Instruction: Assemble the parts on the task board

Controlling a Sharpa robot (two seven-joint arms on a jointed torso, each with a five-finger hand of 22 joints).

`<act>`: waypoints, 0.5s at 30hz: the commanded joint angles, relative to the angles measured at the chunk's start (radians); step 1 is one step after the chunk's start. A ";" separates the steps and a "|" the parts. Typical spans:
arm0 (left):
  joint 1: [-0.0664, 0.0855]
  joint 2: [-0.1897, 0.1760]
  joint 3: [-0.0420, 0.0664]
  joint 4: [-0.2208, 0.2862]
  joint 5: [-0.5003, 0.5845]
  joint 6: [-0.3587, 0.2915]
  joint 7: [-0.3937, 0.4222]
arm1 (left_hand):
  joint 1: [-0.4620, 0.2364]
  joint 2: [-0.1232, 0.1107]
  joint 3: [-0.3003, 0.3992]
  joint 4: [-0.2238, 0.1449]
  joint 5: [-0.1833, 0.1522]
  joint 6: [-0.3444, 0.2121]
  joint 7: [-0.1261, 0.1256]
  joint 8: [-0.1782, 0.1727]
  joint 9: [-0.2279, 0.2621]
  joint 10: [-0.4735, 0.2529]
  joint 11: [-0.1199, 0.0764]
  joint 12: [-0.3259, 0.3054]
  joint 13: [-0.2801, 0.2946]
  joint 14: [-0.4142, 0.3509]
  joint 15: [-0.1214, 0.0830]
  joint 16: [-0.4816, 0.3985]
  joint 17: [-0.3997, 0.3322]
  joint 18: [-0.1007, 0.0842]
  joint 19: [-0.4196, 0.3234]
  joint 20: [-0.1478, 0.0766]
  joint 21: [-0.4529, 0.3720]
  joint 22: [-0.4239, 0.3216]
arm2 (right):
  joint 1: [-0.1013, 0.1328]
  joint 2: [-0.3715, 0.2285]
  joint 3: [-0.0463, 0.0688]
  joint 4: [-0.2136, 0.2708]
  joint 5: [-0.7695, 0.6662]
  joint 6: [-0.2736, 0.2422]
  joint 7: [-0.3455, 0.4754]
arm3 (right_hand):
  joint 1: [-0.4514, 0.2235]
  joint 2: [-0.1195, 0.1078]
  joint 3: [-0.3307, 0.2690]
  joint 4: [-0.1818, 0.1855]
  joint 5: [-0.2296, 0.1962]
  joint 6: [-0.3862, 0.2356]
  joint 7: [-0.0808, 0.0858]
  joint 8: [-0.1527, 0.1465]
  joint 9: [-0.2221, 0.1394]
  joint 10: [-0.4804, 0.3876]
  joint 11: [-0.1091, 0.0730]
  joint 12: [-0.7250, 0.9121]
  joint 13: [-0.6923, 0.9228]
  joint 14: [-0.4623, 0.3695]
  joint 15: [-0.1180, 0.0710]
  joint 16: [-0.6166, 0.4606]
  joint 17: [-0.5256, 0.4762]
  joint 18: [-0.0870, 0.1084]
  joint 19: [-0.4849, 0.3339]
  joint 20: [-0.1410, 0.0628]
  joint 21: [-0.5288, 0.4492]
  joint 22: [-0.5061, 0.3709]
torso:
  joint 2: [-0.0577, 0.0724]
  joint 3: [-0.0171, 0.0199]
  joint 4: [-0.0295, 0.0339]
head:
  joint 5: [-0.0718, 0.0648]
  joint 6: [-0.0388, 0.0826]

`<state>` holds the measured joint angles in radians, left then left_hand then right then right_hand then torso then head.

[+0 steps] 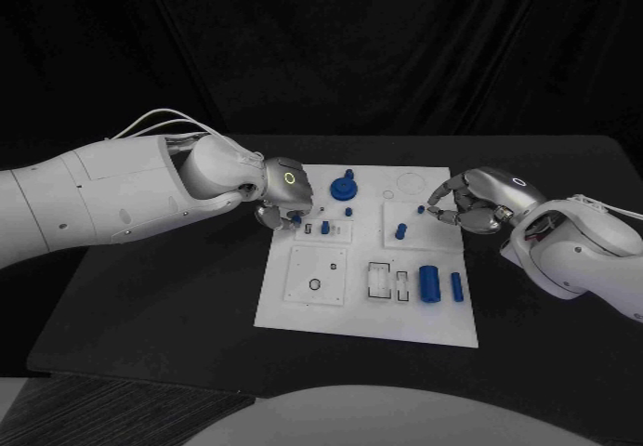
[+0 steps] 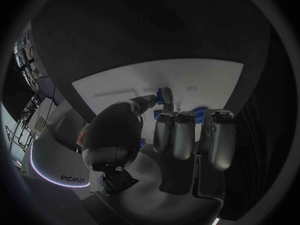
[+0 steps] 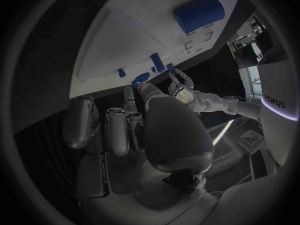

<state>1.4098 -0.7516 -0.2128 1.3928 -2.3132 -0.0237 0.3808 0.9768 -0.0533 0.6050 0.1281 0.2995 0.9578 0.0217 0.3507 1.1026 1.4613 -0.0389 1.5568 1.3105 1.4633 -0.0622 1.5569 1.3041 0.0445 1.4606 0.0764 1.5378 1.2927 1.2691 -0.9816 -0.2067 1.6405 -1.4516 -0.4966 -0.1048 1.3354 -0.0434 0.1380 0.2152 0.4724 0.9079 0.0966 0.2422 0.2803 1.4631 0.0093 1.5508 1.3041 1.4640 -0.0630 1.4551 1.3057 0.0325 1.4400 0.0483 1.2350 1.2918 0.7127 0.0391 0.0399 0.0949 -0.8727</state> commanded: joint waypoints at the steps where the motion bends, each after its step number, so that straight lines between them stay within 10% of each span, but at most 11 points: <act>1: -0.001 -0.009 0.001 0.018 0.067 0.001 -0.055 | 0.025 0.059 0.028 -0.034 0.062 0.041 -0.010 0.049 0.040 0.110 0.000 0.014 0.260 0.107 0.003 0.014 0.267 -0.042 0.103 -0.006 0.024 0.275 | -0.002 -0.003 0.001 0.003 -0.003 -0.002 -0.017 | -0.004 0.000 0.010 0.002 0.016 0.006 -0.001 0.016 -0.010 0.108 0.004 0.020 0.267 0.069 0.007 -0.008 0.077 0.041 0.005 0.005 -0.014 0.181 | 0.000 0.0000 0.0003 | -0.002 0.000; 15: 0.001 -0.059 0.001 0.089 0.542 0.114 -0.344 | 0.049 0.091 -0.012 -0.065 0.215 0.040 0.004 0.063 0.059 0.110 0.010 0.014 0.260 0.107 -0.002 0.014 0.267 -0.045 0.110 -0.027 0.033 0.278 | -0.001 -0.004 0.001 0.004 -0.003 -0.002 -0.029 | -0.001 0.005 0.015 0.001 0.017 0.007 -0.001 0.017 -0.010 0.108 0.003 0.020 0.267 0.069 0.007 -0.008 0.077 0.041 0.005 0.005 -0.016 0.181 | -0.001 0.0015 -0.0004 | -0.004 0.000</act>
<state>1.4098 -0.8101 -0.2128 1.4750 -1.9997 0.0324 0.1657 0.9847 -0.0323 0.5521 0.0756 0.4512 0.9774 0.0424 0.3527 1.1099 1.4683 -0.0316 1.5568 1.3105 1.4633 -0.0624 1.5569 1.3041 0.0444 1.4711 0.0653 1.5527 1.2927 1.2691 -0.9846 -0.2067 1.6419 -1.4516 -0.4965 -0.1112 1.3354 -0.0434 0.1381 0.2152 0.4724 0.9080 0.0966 0.2422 0.2803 1.4631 0.0093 1.5508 1.3041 1.4640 -0.0630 1.4551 1.3057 0.0325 1.4400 0.0483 1.2350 1.2918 0.7116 0.0400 0.0399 0.0905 -0.8727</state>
